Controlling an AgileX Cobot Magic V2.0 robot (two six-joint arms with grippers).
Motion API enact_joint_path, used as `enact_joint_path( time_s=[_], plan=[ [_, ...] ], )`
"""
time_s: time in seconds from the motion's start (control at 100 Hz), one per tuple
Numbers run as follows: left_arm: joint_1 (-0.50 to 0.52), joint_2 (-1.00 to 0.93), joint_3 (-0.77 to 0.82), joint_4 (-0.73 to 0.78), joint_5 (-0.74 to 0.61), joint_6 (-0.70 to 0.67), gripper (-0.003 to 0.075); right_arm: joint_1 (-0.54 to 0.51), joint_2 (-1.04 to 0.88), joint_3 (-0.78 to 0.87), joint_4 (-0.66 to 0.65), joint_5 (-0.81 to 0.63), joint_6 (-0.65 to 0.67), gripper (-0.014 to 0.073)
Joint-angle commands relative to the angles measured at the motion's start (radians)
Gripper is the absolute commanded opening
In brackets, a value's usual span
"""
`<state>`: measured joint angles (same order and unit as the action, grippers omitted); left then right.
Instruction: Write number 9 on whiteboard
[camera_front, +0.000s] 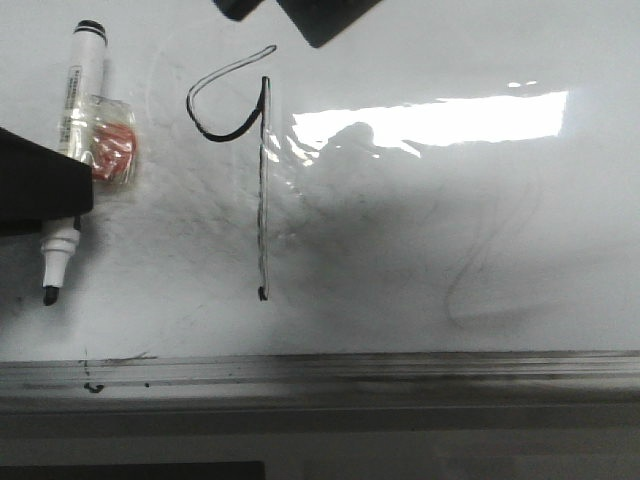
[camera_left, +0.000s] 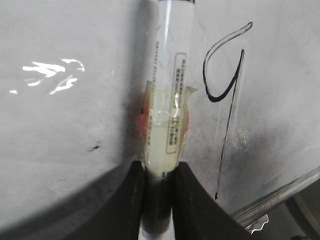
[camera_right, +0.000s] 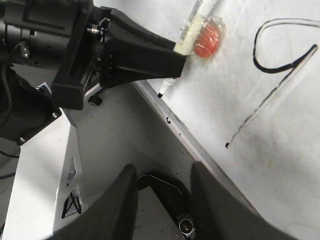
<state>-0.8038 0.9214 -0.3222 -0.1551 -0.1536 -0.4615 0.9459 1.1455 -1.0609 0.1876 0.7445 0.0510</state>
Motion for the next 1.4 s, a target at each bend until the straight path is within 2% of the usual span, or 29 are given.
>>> enact_joint_path(
  time_s=[0.0, 0.31, 0.36, 0.53, 0.64, 0.7, 0.76, 0.92, 1.01, 1.08, 1.23, 1.39],
  plan=[
    [0.015, -0.01, -0.028, -0.013, -0.061, -0.007, -0.002, 0.0, -0.022, -0.035, 0.006, -0.051, -0.002, 0.0208],
    [0.015, 0.001, -0.028, 0.01, -0.048, -0.006, -0.0012, 0.0, -0.022, -0.035, 0.006, -0.043, -0.002, 0.0208],
    [0.015, 0.001, -0.028, 0.01, -0.048, -0.006, 0.0019, 0.0, -0.022, -0.035, 0.006, -0.042, -0.002, 0.0208],
    [0.015, 0.001, -0.028, 0.01, -0.048, -0.006, 0.0195, 0.0, -0.022, -0.035, 0.006, -0.042, -0.002, 0.0208],
    [0.015, 0.001, -0.028, 0.01, -0.048, -0.006, 0.0232, 0.0, -0.022, -0.035, -0.001, -0.042, -0.002, 0.0207],
    [0.015, -0.007, -0.028, 0.01, -0.06, -0.006, 0.0232, 0.0, -0.026, -0.035, -0.018, -0.042, -0.002, 0.0201],
    [0.015, -0.025, -0.028, 0.01, -0.069, -0.006, 0.0232, 0.0, -0.035, -0.035, -0.04, -0.049, -0.002, 0.0157],
    [0.015, -0.118, -0.028, 0.039, -0.073, -0.001, 0.0231, 0.0, -0.11, 0.003, -0.08, -0.112, 0.0, -0.0071],
    [0.015, -0.192, -0.028, 0.075, -0.063, -0.001, 0.0225, 0.0, -0.179, 0.063, -0.091, -0.181, 0.0, -0.0062],
    [0.015, -0.252, -0.028, 0.097, -0.061, -0.001, 0.0186, 0.0, -0.248, 0.125, -0.105, -0.25, 0.0, -0.0062],
    [0.015, -0.378, -0.019, 0.2, -0.039, -0.001, -0.002, 0.0, -0.407, 0.308, -0.163, -0.402, 0.0, -0.0062],
    [0.015, -0.52, 0.054, 0.218, -0.042, -0.001, -0.002, 0.0, -0.64, 0.541, -0.212, -0.634, 0.0, -0.0062]
  ],
)
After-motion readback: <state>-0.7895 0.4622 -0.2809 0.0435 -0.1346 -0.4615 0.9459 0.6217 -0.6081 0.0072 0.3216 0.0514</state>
